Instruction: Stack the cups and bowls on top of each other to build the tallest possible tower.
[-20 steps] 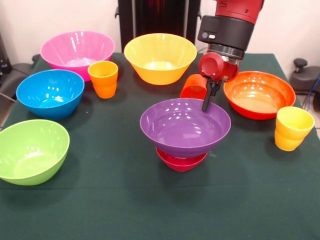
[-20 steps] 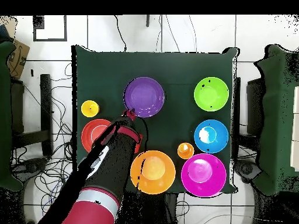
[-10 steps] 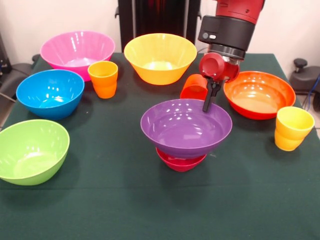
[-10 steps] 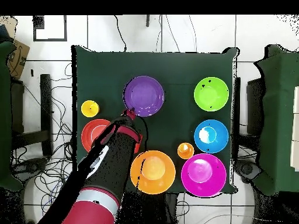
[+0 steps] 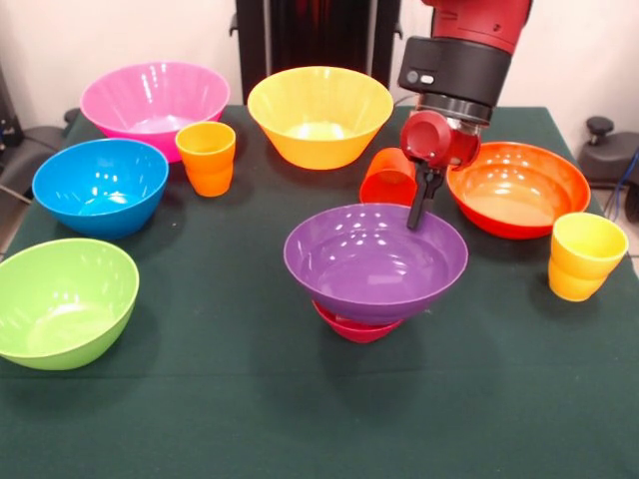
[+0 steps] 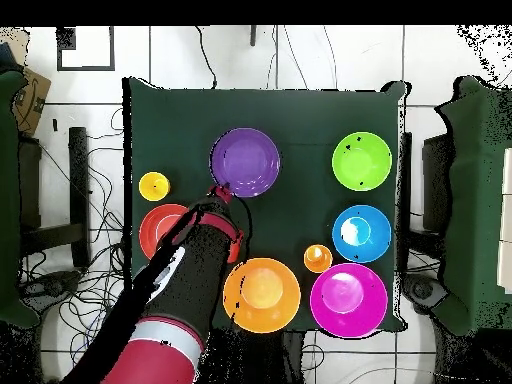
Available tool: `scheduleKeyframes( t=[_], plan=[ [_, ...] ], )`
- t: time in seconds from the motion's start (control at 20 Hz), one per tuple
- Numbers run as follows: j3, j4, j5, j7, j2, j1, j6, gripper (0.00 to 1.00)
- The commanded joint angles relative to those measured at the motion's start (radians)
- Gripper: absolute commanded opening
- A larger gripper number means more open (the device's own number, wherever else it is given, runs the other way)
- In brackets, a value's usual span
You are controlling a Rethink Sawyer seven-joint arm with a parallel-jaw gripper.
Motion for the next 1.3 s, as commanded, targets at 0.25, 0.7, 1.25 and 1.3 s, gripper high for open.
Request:
scheduleKeyframes(
  t=[0.25, 0.7, 1.25, 1.3],
  plan=[
    [0.080, -0.070, -0.052, 0.009, 0.069, -0.001, 0.058, 0.00],
    [0.093, -0.062, -0.051, -0.021, 0.058, -0.009, 0.105, 0.00],
    [0.131, -0.015, -0.074, -0.093, -0.005, -0.048, 0.156, 0.00],
    [0.134, -0.012, -0.078, -0.098, -0.007, -0.052, 0.159, 0.00]
  ],
)
